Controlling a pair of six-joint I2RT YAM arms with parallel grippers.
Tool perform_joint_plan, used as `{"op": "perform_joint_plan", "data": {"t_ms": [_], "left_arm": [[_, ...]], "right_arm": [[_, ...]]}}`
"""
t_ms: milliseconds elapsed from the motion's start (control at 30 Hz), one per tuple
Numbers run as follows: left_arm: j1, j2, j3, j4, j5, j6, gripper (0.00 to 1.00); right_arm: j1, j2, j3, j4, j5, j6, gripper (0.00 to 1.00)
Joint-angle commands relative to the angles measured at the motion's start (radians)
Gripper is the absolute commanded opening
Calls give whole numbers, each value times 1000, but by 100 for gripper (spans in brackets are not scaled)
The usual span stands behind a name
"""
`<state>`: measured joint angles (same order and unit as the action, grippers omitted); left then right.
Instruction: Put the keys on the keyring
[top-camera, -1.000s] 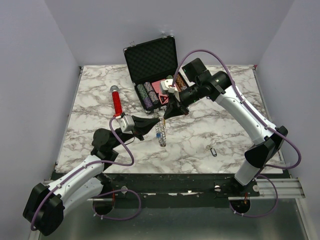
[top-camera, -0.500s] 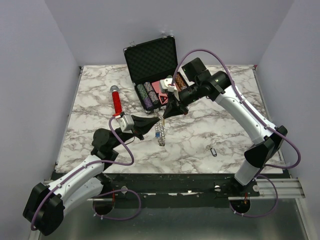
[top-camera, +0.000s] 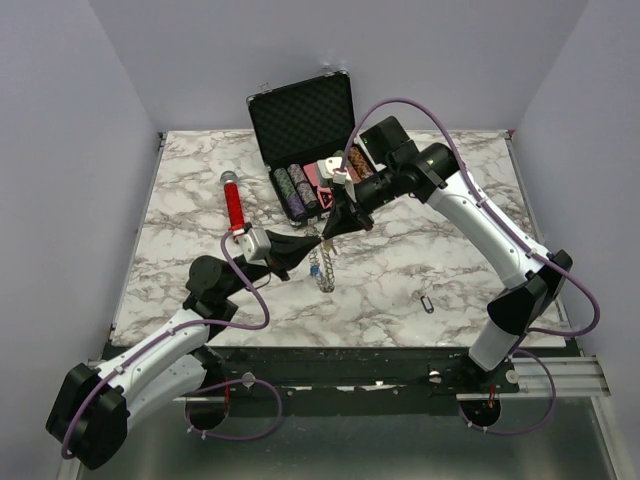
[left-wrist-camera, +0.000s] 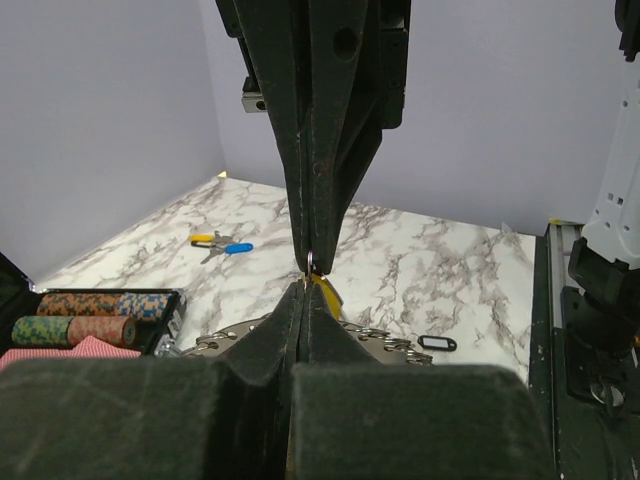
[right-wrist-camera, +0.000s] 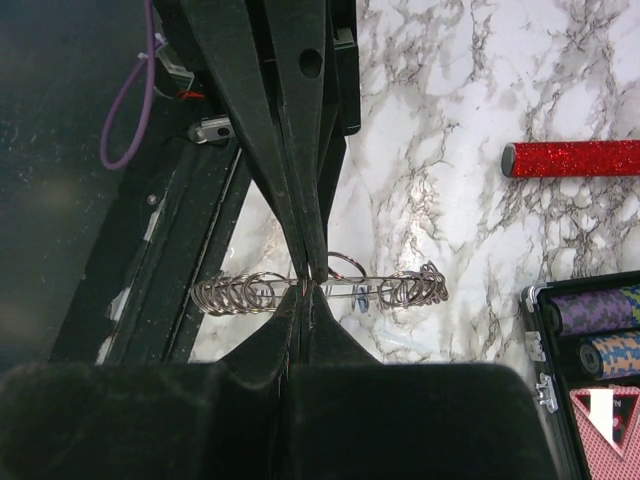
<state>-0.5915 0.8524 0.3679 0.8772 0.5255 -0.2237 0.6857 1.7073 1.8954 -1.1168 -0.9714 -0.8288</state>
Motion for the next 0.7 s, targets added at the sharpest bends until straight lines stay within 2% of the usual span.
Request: {"op": "perform_joint_plan", "data": {"t_ms": [0, 667], "left_arm": [[-10, 2, 31, 11, -12, -28, 0], [-8, -10, 31, -9, -25, -9, 0]], "right_arm": [[12, 12, 25, 31, -46, 3, 1], [12, -15, -15, -14, 3, -64, 1]]}}
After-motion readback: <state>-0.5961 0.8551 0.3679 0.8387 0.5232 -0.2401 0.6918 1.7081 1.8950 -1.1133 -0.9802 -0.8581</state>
